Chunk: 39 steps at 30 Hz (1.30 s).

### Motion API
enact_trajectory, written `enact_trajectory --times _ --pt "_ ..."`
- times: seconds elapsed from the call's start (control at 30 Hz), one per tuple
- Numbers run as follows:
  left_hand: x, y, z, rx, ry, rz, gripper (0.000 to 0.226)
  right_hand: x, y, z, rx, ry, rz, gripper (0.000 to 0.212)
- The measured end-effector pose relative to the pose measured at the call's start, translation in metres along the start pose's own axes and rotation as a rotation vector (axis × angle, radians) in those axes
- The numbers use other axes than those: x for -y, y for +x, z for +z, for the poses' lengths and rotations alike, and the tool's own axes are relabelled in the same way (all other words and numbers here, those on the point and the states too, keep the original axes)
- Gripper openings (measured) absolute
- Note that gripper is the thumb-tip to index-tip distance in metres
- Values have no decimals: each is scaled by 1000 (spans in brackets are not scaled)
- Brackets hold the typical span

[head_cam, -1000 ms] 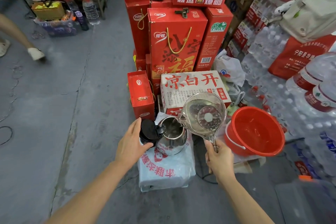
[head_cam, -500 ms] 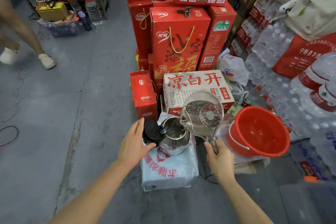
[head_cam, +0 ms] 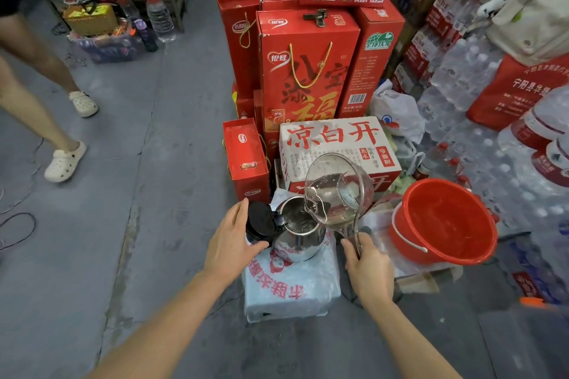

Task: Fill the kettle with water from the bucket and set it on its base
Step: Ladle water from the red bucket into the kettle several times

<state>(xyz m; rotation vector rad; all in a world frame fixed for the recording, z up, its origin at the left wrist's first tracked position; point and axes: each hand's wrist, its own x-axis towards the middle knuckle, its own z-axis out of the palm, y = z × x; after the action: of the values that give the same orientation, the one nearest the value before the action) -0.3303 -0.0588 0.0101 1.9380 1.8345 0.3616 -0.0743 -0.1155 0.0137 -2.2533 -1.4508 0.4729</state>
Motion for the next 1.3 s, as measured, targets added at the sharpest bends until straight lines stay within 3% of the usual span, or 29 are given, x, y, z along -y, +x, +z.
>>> enact_trajectory --times 0.33,0.47,0.77,0.93,1.03,1.13,1.23,1.3 --pt "2 2 0 3 -4 10 105 13 -3 3 -38 -258 -192 30" --pt "2 2 0 5 11 19 106 21 -5 -2 -14 -342 -259 57" --pt "-1 1 -1 0 8 25 105 13 -12 0 -63 -406 -350 91" --pt "-6 0 -4 -6 36 34 104 7 -10 3 -164 -436 -465 87" --pt "-11 0 -6 0 67 24 103 13 -10 -1 -7 -131 -171 66" --pt "-18 0 -11 7 77 15 100 6 -3 -10 263 602 175 44" --pt "-24 3 -11 14 86 0 91 -10 1 -33 363 1040 361 10" --pt "-24 6 -6 9 106 -38 91 -30 5 -52 383 1189 468 12"
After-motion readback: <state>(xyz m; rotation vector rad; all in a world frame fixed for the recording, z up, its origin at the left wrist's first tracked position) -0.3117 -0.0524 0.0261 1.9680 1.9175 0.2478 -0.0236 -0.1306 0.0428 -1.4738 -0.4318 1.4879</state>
